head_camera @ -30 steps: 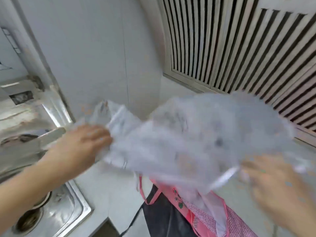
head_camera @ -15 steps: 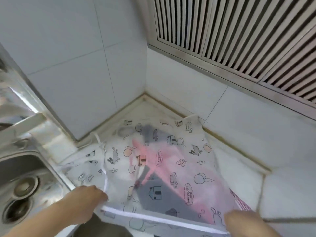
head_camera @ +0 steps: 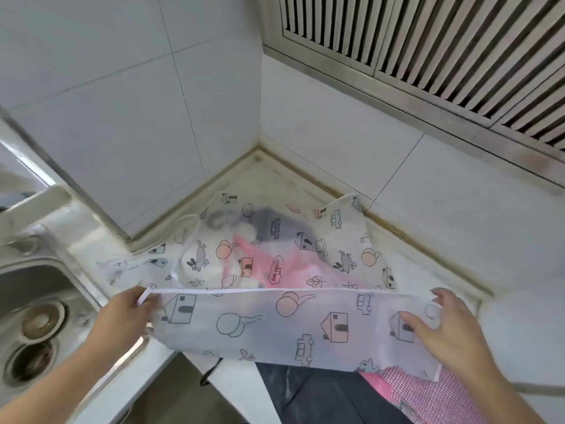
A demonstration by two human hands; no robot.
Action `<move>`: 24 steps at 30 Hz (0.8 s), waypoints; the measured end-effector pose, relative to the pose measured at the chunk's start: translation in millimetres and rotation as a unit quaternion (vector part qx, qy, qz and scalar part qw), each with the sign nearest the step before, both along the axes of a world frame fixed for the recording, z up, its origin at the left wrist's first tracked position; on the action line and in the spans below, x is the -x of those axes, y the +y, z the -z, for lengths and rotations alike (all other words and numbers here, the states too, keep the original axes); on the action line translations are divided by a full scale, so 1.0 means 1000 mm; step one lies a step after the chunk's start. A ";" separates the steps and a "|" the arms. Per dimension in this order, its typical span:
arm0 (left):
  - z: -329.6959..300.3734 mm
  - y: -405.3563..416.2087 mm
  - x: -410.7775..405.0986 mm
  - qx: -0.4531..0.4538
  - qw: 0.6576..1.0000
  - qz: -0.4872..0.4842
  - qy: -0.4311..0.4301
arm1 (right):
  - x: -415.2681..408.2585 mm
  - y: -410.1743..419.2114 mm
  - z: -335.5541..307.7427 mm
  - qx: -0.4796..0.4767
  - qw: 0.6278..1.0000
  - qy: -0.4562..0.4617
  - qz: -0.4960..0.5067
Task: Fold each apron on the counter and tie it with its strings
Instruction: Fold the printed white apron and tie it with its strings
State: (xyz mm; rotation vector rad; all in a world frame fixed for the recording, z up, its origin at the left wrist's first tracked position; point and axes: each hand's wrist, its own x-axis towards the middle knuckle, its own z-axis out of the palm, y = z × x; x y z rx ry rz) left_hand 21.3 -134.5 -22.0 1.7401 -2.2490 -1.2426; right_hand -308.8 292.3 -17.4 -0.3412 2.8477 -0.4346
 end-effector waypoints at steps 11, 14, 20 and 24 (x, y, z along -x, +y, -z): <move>0.011 0.001 0.003 -0.186 0.974 -0.076 0.101 | -0.024 0.023 0.033 0.134 0.934 -0.258 0.210; -0.001 0.001 0.002 -0.283 0.945 0.125 0.109 | -0.016 0.026 0.038 0.089 0.956 -0.188 0.204; 0.015 -0.007 -0.002 -0.041 0.923 0.364 -0.115 | -0.003 0.044 0.010 0.147 0.971 -0.147 0.122; 0.004 -0.008 0.009 -0.020 0.955 0.266 -0.126 | 0.034 0.091 0.039 0.129 0.965 -0.137 0.182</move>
